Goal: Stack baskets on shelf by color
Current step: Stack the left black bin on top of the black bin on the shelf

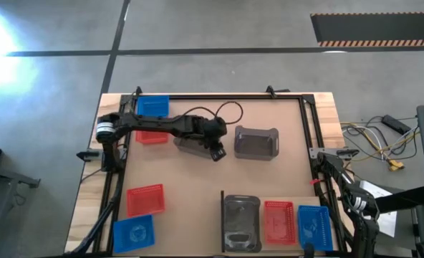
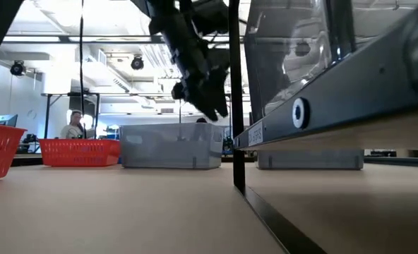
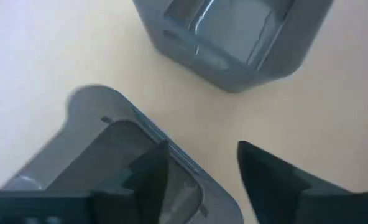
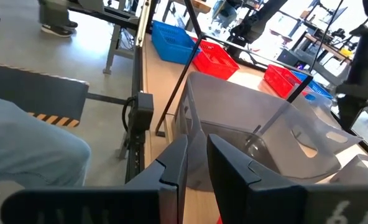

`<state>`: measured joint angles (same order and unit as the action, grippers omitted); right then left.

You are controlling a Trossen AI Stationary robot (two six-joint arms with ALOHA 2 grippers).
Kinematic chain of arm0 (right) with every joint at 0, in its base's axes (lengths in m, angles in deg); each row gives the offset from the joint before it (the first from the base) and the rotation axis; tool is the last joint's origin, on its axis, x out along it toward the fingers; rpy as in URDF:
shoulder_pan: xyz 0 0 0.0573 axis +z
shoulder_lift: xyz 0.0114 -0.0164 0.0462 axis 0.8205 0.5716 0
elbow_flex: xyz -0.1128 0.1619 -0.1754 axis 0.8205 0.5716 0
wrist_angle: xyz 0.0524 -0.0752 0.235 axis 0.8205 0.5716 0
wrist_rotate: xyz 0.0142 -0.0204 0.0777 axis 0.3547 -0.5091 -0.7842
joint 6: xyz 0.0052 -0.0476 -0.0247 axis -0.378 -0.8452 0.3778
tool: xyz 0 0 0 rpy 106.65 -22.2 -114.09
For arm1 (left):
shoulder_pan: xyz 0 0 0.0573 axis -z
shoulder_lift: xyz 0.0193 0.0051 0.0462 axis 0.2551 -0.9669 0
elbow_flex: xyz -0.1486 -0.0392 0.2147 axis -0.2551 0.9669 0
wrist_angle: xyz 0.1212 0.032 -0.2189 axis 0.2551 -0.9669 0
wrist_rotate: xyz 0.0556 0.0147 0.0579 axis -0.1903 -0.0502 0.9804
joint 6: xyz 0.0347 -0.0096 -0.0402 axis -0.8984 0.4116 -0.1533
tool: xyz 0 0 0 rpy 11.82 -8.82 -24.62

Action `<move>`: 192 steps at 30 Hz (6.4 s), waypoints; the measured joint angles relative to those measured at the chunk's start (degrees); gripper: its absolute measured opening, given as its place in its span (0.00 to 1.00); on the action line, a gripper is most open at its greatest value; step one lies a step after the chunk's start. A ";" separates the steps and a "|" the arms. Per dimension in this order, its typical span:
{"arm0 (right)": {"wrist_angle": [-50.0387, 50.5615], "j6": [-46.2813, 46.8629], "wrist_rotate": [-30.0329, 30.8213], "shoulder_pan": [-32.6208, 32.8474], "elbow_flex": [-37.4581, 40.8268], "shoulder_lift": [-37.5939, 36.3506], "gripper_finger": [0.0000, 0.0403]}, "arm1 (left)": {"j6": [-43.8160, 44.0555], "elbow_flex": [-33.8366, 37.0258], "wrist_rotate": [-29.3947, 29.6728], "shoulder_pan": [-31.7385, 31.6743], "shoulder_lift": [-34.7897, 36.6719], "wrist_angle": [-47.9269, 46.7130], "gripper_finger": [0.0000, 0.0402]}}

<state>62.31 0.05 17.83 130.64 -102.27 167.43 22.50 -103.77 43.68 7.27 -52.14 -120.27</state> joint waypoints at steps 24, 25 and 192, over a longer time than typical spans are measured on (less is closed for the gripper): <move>-1.59 0.42 -0.31 0.00 1.38 0.00 0.13 | -5.40 -1.16 -2.98 3.23 -4.36 -6.20 0.02; -1.66 0.42 -0.34 0.00 1.37 0.00 0.13 | -5.77 -1.48 -2.95 3.90 -4.31 -7.46 0.02; -22.34 -38.18 -55.77 -30.44 3.19 -19.00 0.52 | 17.93 -26.44 52.47 56.25 -9.25 -22.24 0.37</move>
<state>39.97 -38.13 -37.94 100.21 -99.08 148.43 40.43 -130.20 96.15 63.53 -61.39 -142.51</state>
